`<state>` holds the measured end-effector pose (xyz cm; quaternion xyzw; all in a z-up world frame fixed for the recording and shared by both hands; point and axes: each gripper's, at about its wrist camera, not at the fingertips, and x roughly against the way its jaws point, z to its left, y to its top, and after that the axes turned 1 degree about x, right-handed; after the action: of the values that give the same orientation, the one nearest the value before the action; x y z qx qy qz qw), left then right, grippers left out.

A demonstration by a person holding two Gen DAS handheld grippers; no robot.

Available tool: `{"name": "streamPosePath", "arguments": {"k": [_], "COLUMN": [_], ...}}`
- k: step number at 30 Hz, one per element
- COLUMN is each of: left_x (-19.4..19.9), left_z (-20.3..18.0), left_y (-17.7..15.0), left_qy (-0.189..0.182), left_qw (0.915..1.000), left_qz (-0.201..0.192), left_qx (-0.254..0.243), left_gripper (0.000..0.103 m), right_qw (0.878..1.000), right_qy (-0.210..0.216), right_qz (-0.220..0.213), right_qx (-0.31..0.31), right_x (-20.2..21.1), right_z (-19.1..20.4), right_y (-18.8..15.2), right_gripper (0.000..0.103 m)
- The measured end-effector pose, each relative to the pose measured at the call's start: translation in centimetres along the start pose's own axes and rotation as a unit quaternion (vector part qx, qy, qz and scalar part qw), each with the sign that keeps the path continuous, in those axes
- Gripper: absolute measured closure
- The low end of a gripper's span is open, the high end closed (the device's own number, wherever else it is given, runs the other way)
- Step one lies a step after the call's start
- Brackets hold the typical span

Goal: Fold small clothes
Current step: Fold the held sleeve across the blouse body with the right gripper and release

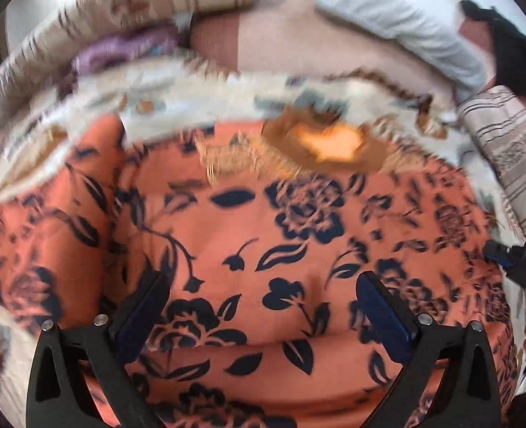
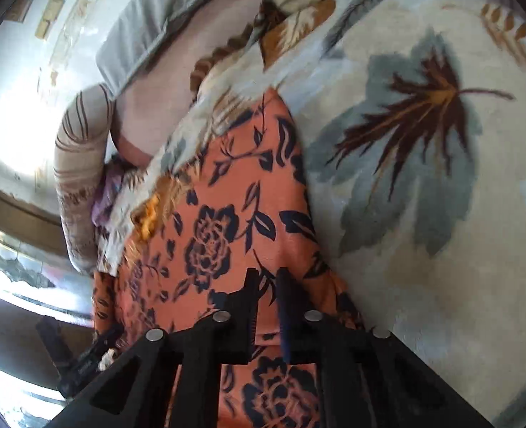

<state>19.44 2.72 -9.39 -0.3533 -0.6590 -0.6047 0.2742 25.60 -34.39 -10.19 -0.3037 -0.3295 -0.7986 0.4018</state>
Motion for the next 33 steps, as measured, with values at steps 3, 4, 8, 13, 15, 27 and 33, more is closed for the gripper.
{"name": "streamPosePath", "arguments": {"k": [3, 4, 8, 13, 15, 27, 33], "left_x": [-1.1, -3.0, -1.8, 6.7, 9.6, 8.9, 6.6], "left_z": [-0.2, 0.1, -0.6, 4.1, 8.6, 38.5, 41.5], "left_y": [-0.1, -0.3, -0.4, 0.0, -0.6, -7.0, -7.5], "left_qy": [-0.005, -0.017, -0.015, -0.063, -0.086, -0.082, -0.086], "left_qw": [0.9997, 0.9973, 0.9977, 0.9959, 0.9873, 0.8381, 0.827], "left_qz": [0.024, 0.07, 0.063, -0.052, -0.088, -0.132, -0.127], "left_qx": [0.001, 0.013, -0.02, 0.037, 0.1, 0.523, 0.541], "left_gripper": [0.0, 0.0, 0.0, 0.0, 0.0, 0.0, 0.008], "right_qw": [0.998, 0.998, 1.0, 0.984, 0.98, 0.973, 0.971], "right_qy": [0.028, 0.025, 0.001, -0.053, -0.052, -0.062, -0.068], "right_qz": [-0.019, 0.0, 0.005, -0.074, -0.081, -0.039, -0.038], "right_qx": [0.046, 0.058, 0.008, 0.15, 0.175, 0.219, 0.227], "right_x": [1.1, 0.2, -0.7, 2.9, 3.1, -0.1, -0.3], "right_z": [2.3, 2.3, 0.5, 6.7, 7.8, 7.3, 7.9], "right_y": [-0.9, -1.2, -1.8, -6.3, -8.8, -13.3, -13.4], "right_gripper": [0.083, 0.073, 0.07, 0.028, 0.028, 0.025, 0.022]}}
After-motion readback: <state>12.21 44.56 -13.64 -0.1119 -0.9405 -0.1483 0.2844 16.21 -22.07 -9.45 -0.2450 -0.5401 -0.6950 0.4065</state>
